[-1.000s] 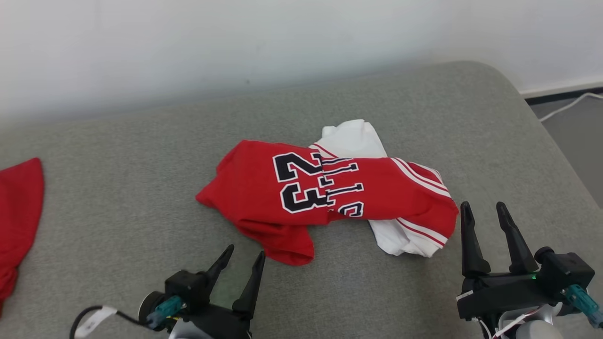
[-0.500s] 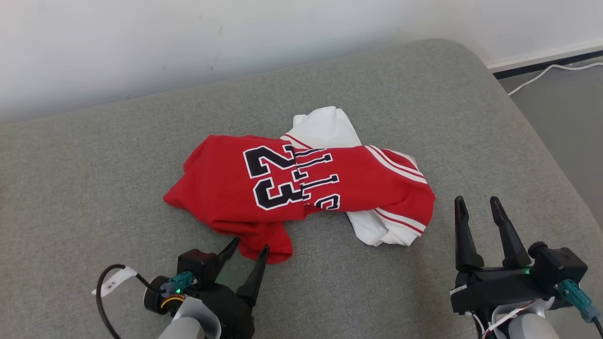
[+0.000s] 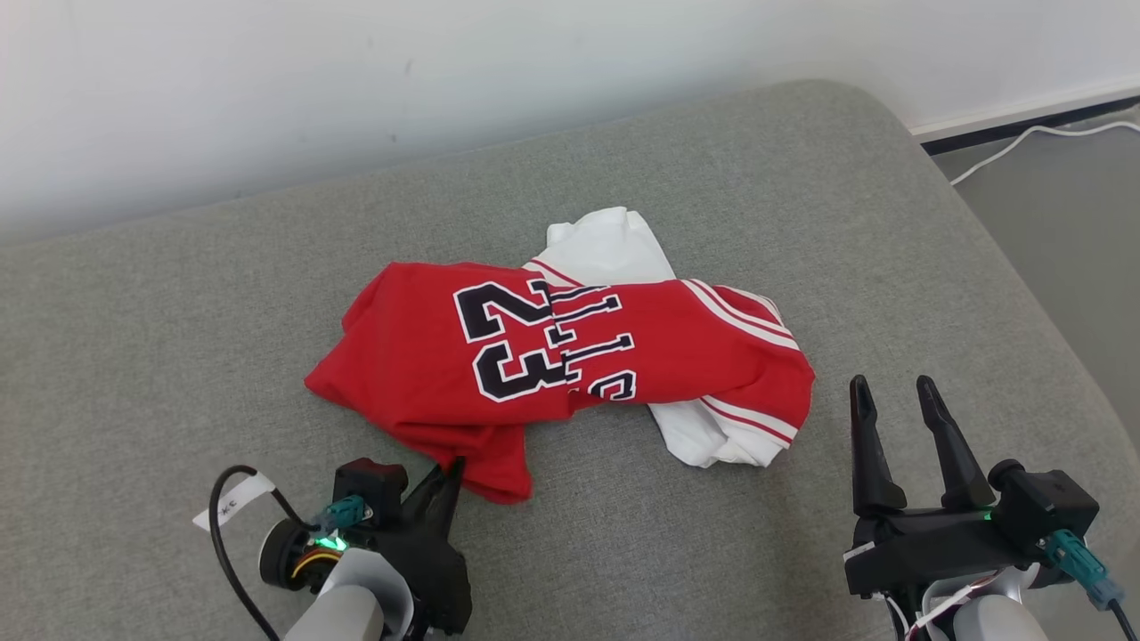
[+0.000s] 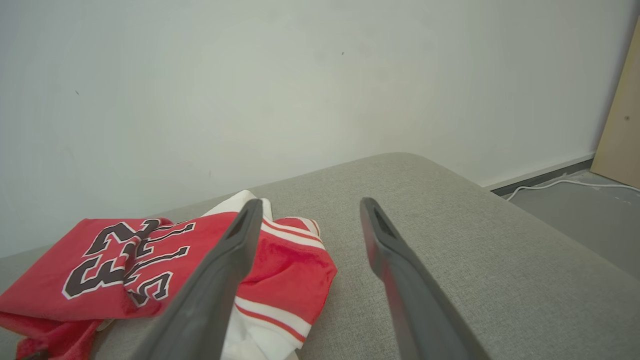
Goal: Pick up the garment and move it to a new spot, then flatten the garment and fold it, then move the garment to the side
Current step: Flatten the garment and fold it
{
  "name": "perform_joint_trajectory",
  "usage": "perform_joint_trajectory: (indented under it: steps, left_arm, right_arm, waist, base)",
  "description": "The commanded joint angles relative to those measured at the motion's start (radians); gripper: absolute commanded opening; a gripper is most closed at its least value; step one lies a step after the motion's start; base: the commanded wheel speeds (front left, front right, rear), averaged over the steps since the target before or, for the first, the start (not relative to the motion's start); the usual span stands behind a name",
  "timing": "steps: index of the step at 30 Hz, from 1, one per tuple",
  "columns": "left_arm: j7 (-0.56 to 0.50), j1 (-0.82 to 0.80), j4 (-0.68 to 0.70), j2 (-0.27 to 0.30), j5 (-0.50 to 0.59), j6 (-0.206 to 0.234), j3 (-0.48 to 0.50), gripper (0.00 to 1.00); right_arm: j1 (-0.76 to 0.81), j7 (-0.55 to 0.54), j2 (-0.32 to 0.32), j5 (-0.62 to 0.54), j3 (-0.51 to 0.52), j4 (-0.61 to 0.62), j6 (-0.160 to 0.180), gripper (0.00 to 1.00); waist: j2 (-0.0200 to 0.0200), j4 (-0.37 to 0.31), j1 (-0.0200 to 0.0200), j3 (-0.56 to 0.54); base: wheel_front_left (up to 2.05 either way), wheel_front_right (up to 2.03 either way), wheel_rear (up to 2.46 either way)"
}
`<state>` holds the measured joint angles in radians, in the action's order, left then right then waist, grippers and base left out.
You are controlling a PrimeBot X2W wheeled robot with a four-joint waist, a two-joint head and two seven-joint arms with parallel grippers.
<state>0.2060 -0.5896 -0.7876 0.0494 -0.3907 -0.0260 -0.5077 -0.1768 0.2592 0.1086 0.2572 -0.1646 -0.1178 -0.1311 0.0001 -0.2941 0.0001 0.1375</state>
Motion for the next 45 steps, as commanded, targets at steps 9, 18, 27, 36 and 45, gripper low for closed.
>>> perform_joint_trajectory:
  steps: [9, 18, 27, 36, 45]
  left_arm:
    - [0.051, 0.006, 0.064, 0.007, -0.029, 0.022, 0.011, 0.0]
    - [0.039, 0.085, 0.243, 0.077, -0.026, 0.044, 0.029, 0.0]
    - [-0.036, 0.218, 0.441, 0.178, -0.037, 0.083, 0.041, 0.0]
    - [-0.07, 0.354, 0.54, 0.252, -0.059, 0.111, 0.061, 0.0]
    - [-0.053, 0.426, 0.512, 0.25, -0.091, 0.121, 0.064, 0.0]
  right_arm:
    - [0.028, 0.006, 0.007, -0.003, 0.016, -0.002, 0.001, 1.0]
    - [0.056, 0.003, 0.02, 0.011, 0.025, -0.016, 0.001, 1.0]
    - [0.073, -0.005, 0.012, 0.014, 0.025, -0.031, 0.001, 1.0]
    - [0.07, -0.018, 0.02, 0.023, 0.016, -0.048, 0.001, 1.0]
    - [0.059, -0.026, 0.028, 0.029, 0.019, -0.054, 0.001, 1.0]
  waist:
    - [-0.0001, 0.068, -0.0001, -0.035]
    - [-0.0001, 0.209, -0.0001, -0.092]
    - [-0.0001, 0.31, -0.0001, -0.121]
    - [-0.0001, 0.323, -0.0001, -0.114]
    - [-0.0001, 0.308, -0.0001, -0.102]
  base:
    - [0.0, 0.0, 0.0]
    - [0.0, 0.0, 0.0]
    - [0.0, 0.0, 0.0]
    - [0.0, 0.0, 0.0]
    - [0.0, 0.0, 0.0]
